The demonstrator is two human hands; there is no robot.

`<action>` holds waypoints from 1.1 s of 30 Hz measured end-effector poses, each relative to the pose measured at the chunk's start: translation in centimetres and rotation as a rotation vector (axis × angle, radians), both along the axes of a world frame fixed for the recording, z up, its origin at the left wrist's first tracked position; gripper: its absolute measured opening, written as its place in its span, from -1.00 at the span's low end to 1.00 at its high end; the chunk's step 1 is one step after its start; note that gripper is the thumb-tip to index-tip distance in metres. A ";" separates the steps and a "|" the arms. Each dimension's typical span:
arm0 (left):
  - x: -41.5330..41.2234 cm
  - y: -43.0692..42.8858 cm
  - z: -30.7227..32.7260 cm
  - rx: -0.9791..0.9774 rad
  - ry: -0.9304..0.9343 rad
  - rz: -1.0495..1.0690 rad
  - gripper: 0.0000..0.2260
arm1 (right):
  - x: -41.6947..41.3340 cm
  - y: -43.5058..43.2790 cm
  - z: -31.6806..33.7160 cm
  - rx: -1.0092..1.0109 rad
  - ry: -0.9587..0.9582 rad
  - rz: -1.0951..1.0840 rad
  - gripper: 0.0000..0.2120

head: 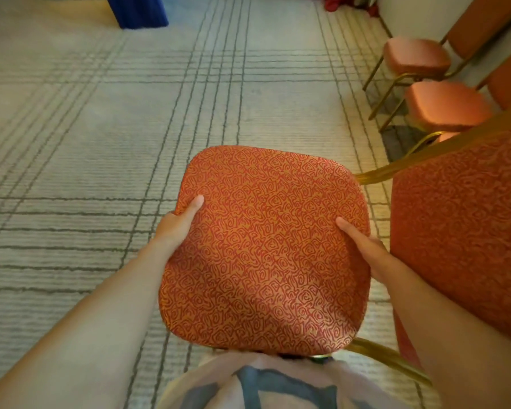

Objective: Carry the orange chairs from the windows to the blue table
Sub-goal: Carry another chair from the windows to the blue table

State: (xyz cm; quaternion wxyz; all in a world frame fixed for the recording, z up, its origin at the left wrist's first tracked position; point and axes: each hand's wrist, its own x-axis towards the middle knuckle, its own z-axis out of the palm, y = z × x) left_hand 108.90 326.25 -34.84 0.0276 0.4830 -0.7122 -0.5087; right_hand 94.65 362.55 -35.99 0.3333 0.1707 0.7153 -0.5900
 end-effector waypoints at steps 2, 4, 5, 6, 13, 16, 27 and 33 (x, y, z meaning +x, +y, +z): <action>-1.6 -3.1 1.0 -0.053 0.037 0.005 -0.13 | -1.8 -3.4 1.0 -0.012 0.033 0.013 0.03; -3.2 -6.0 2.1 -0.083 0.076 0.026 -0.16 | -3.5 -6.4 1.9 -0.026 0.058 0.012 -0.06; -4.0 -7.5 2.6 -0.090 0.088 0.030 -0.14 | -4.6 -8.0 2.3 -0.022 0.069 0.013 -0.12; -4.8 -8.7 3.1 -0.083 0.095 0.033 -0.10 | -5.5 -9.2 2.5 -0.021 0.081 0.008 -0.17; -11.0 -16.3 1.6 -0.003 0.118 0.105 -0.15 | -14.3 -18.3 1.7 -0.008 0.076 0.046 -0.14; -14.7 -19.9 0.6 -0.002 0.117 0.109 -0.21 | -18.4 -22.2 0.5 -0.019 0.072 0.057 -0.21; -33.7 -37.3 2.3 0.008 0.081 0.180 -0.33 | -39.7 -40.9 2.2 0.001 0.043 0.173 -0.31; -39.5 -47.4 0.6 0.025 0.048 0.207 -0.19 | -45.8 -51.0 0.4 0.001 -0.033 0.199 -0.21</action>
